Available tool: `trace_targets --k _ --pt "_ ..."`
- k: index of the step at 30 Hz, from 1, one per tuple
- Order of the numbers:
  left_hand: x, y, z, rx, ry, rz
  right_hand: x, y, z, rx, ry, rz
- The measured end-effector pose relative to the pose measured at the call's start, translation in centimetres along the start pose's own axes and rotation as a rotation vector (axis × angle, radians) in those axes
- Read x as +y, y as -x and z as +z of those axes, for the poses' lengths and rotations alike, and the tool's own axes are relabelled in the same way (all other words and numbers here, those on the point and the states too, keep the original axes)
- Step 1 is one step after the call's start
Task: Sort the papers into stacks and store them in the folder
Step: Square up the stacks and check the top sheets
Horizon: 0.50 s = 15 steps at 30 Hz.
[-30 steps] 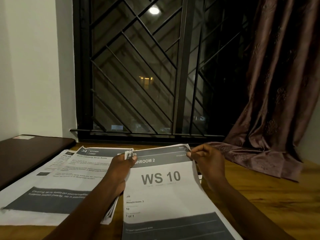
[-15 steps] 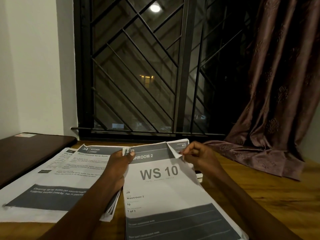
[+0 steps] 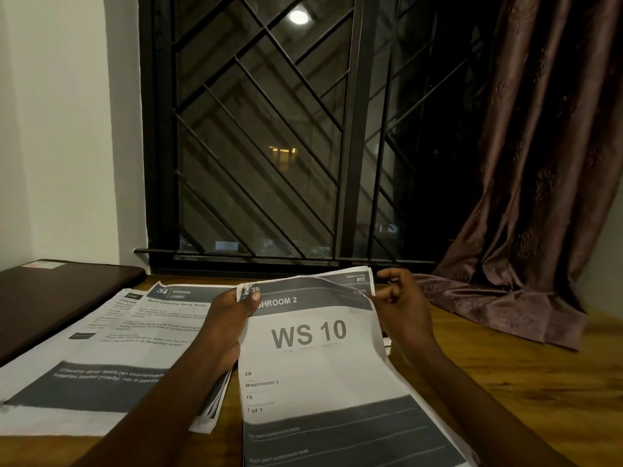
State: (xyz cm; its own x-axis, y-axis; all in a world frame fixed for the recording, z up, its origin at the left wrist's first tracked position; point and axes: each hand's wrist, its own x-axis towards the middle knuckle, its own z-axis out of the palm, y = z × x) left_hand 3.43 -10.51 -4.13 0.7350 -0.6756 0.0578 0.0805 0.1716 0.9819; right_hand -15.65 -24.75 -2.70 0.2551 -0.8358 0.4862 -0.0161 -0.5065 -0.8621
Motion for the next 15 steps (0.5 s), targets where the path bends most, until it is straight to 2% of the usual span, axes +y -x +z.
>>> trace_targets --k 6,15 --pt "0.07 0.09 0.05 -0.006 0.005 0.022 -0.15 0.15 0.05 -0.012 0.051 -0.034" --pt "0.15 0.44 -0.03 -0.019 0.045 0.053 0.10 0.34 0.06 0.102 0.108 -0.173"
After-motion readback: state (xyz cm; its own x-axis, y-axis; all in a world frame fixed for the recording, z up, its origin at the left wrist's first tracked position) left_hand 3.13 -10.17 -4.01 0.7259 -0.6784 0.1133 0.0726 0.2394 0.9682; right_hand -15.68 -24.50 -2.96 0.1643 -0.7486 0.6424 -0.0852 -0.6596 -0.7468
